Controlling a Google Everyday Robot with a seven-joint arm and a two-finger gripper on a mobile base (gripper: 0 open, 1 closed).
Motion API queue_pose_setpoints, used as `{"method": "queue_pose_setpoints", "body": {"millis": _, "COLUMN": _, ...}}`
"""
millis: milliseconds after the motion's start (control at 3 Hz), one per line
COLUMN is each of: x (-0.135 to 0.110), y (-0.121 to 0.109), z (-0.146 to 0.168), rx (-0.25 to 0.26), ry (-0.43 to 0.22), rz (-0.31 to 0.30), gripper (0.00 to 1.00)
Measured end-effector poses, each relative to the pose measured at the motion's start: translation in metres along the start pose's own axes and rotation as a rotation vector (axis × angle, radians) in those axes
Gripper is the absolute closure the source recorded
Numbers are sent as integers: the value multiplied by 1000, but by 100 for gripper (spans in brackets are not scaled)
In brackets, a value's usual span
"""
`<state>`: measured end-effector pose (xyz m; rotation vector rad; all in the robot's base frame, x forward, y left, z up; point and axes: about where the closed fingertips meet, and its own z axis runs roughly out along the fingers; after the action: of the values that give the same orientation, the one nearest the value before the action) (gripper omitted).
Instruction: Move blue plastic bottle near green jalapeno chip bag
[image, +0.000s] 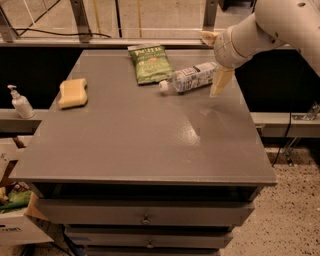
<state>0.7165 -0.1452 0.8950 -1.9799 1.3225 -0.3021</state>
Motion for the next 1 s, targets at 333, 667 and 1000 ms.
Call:
{"method": "queue_pose_setpoints", "body": {"millis": 333, "x": 1, "y": -1, "z": -1, "rx": 22, "ry": -40, "rz": -16, "gripper": 0}}
{"method": "queue_pose_setpoints", "body": {"millis": 667, "x": 20, "y": -16, "z": -24, "rx": 102, "ry": 9, "rz": -23, "gripper": 0}}
{"method": "queue_pose_setpoints", "body": {"millis": 1000, "x": 39, "y": -38, "z": -66, "rx": 216, "ry": 72, "rz": -24, "gripper": 0}}
